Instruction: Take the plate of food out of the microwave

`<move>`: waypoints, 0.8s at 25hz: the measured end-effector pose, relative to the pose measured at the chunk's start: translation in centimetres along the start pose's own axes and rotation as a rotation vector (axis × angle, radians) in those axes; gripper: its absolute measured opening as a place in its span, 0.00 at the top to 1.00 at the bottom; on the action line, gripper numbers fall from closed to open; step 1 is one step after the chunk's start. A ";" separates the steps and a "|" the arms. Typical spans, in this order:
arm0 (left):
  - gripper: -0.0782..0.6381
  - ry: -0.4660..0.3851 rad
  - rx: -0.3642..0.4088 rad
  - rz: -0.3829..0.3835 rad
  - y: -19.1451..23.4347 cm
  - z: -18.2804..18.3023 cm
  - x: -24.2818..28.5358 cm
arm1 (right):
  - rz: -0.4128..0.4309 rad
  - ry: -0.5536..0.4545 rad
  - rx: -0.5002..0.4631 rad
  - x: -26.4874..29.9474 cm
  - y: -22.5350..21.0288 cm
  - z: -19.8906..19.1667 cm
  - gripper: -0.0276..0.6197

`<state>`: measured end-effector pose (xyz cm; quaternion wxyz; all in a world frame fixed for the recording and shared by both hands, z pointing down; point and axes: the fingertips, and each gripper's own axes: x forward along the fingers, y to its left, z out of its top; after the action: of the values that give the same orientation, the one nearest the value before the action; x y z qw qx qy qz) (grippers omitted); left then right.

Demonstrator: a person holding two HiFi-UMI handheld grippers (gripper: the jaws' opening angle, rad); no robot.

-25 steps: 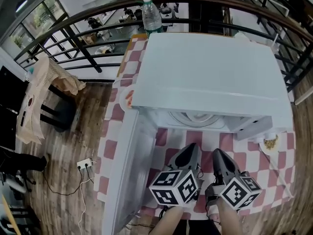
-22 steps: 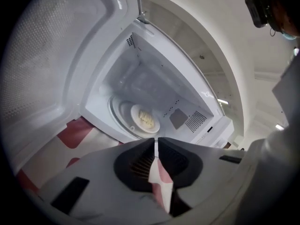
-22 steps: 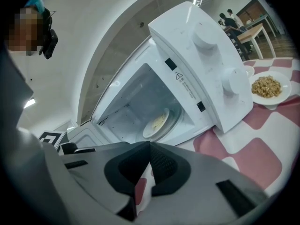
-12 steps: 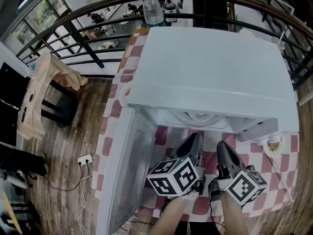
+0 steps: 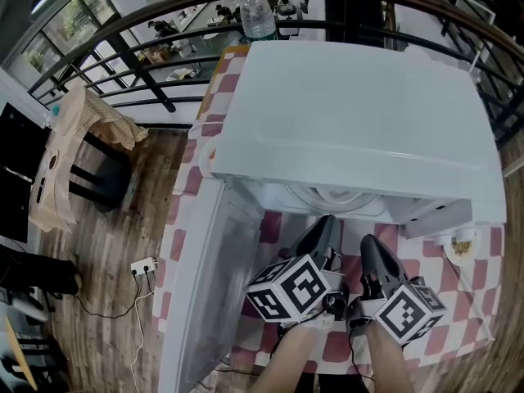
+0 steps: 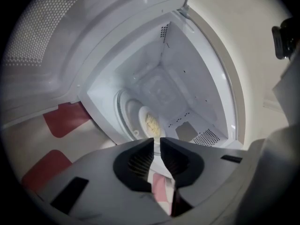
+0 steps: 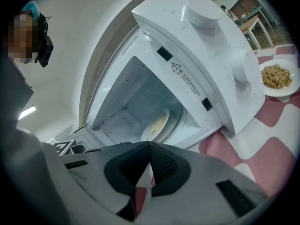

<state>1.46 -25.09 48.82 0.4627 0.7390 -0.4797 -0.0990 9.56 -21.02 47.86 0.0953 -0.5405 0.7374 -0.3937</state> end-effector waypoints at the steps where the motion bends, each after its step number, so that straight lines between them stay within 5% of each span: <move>1: 0.82 -0.006 -0.021 -0.007 0.0 0.1 0.1 | 0.001 0.003 0.000 0.0 0.0 -0.1 0.97; 12: 0.73 -0.033 -0.151 -0.060 -0.1 0.9 1.2 | -0.003 0.001 -0.005 0.1 0.0 -0.1 0.97; 20: 0.70 -0.023 -0.188 -0.027 0.8 1.2 1.9 | -0.008 0.000 -0.003 0.5 -0.3 -0.1 0.97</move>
<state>1.25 -27.37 49.37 0.5233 0.6973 -0.4636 -0.1582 9.55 -21.40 48.27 0.0930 -0.5438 0.7357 -0.3930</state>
